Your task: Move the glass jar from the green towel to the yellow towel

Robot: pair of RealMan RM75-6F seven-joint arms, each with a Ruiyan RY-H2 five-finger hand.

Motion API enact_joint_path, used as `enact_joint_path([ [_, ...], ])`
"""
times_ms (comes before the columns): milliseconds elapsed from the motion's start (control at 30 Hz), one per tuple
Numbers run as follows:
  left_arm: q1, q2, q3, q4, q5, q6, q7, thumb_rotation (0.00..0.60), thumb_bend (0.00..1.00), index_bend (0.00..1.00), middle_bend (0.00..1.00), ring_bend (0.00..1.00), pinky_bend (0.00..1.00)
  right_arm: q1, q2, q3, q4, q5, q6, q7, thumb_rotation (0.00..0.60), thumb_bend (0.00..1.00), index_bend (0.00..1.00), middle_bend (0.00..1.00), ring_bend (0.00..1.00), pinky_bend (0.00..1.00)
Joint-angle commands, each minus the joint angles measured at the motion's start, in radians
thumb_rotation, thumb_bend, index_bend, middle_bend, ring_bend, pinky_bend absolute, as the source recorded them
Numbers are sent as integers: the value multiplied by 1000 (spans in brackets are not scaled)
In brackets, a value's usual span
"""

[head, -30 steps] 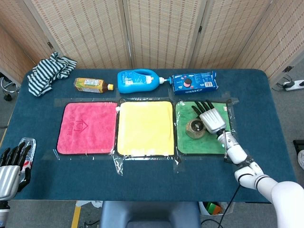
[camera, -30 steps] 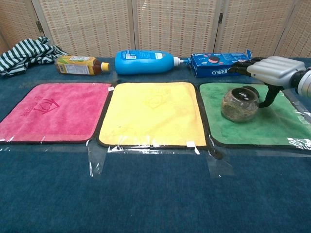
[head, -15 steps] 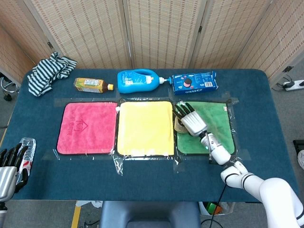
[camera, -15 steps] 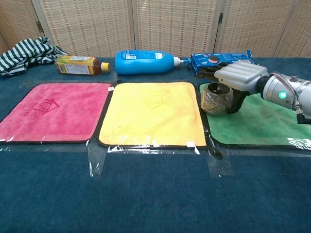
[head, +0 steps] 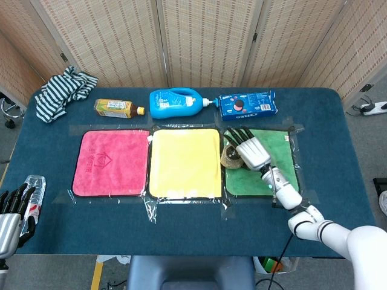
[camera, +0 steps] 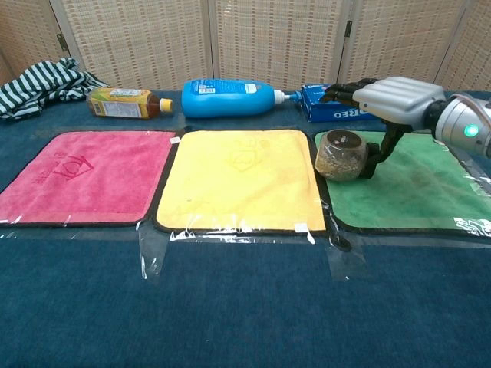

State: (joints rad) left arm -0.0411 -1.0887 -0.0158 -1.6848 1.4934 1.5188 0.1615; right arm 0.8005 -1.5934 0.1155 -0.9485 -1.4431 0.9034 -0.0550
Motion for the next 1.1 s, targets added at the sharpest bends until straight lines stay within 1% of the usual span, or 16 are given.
enact_joint_path([
  [33,0,0,1,-3,1,0,3,600,698,82,56,105,0,-20,44,-7,-17,20,-11,-40,600,125,0,0,0,0],
  [133,0,1,0,-7,0,-2,8,600,698,82,56,105,0,-28,56,-9,-3,40,-32,-54,600,126,0,0,0,0],
  [233,-1,3,0,-12,-1,-5,11,600,698,82,56,105,0,-25,46,-6,29,52,-46,-58,600,125,0,0,0,0],
  [467,-2,4,-1,-14,-5,-10,12,600,698,82,56,105,0,25,-51,13,172,56,-87,-27,600,125,0,0,0,0],
  [667,2,5,1,-7,-16,-14,4,600,698,82,56,105,0,78,-144,7,297,30,-119,-1,600,126,0,0,0,0],
  [867,8,4,1,3,-23,-13,-10,600,698,82,56,105,0,114,-213,-8,368,-14,-96,52,600,125,0,0,0,0],
  [1100,15,6,4,11,-20,-8,-27,600,698,82,56,105,0,147,-271,-13,415,-42,-66,76,600,125,0,0,0,0],
])
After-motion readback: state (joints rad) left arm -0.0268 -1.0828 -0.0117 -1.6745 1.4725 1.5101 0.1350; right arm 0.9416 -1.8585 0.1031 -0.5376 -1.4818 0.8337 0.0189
